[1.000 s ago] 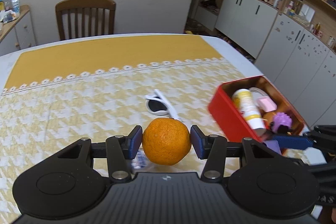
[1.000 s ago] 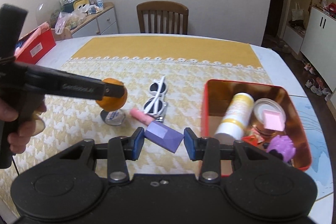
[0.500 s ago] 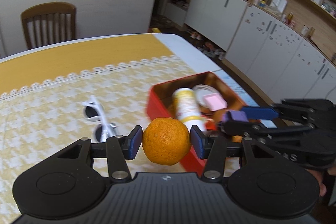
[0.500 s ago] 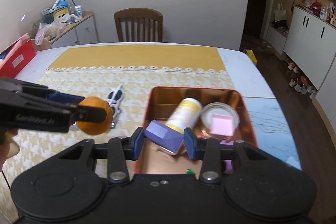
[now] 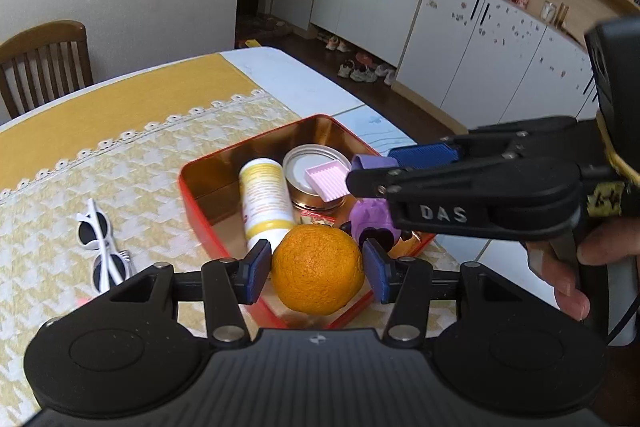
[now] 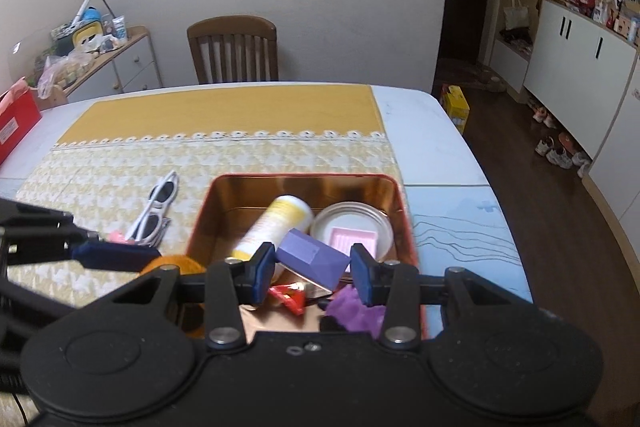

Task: Organize rigid objects
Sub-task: 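Carry the orange with the left tool while the right carries the purple block to the box, then release the orange into the red box while the right tool releases the purple block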

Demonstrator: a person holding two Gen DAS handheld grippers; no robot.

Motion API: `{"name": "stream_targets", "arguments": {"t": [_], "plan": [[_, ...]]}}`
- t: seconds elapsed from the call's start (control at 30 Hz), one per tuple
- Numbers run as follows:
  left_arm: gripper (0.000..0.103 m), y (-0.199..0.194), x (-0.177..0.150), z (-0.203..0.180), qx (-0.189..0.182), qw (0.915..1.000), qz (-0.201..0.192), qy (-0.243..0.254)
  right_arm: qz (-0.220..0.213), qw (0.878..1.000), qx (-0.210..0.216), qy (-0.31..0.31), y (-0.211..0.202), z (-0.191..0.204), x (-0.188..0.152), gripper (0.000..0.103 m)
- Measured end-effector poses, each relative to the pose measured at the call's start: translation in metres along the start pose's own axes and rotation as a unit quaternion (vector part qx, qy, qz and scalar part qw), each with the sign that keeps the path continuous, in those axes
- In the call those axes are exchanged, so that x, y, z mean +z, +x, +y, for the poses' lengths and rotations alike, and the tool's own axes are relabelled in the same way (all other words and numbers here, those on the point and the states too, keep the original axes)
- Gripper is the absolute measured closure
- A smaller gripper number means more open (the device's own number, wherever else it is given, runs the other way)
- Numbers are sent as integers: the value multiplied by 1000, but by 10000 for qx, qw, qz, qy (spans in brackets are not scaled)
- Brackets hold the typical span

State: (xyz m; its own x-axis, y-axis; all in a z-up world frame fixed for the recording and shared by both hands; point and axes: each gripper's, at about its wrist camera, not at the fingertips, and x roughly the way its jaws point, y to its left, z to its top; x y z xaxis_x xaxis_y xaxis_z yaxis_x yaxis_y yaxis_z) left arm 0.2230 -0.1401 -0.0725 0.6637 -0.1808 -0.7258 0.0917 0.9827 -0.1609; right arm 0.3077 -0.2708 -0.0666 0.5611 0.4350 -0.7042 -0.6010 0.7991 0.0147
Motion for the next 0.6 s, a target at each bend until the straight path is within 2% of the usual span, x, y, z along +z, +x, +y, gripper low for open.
{"name": "stream_targets", "arguments": {"t": [0.33, 0.6], "plan": [[54, 39, 7, -7, 122, 9987, 428, -235, 354, 9993, -41, 88, 36, -13, 7, 63], [54, 57, 7, -10, 150, 9979, 582, -220, 645, 9979, -99, 15, 60, -12, 4, 63]]}}
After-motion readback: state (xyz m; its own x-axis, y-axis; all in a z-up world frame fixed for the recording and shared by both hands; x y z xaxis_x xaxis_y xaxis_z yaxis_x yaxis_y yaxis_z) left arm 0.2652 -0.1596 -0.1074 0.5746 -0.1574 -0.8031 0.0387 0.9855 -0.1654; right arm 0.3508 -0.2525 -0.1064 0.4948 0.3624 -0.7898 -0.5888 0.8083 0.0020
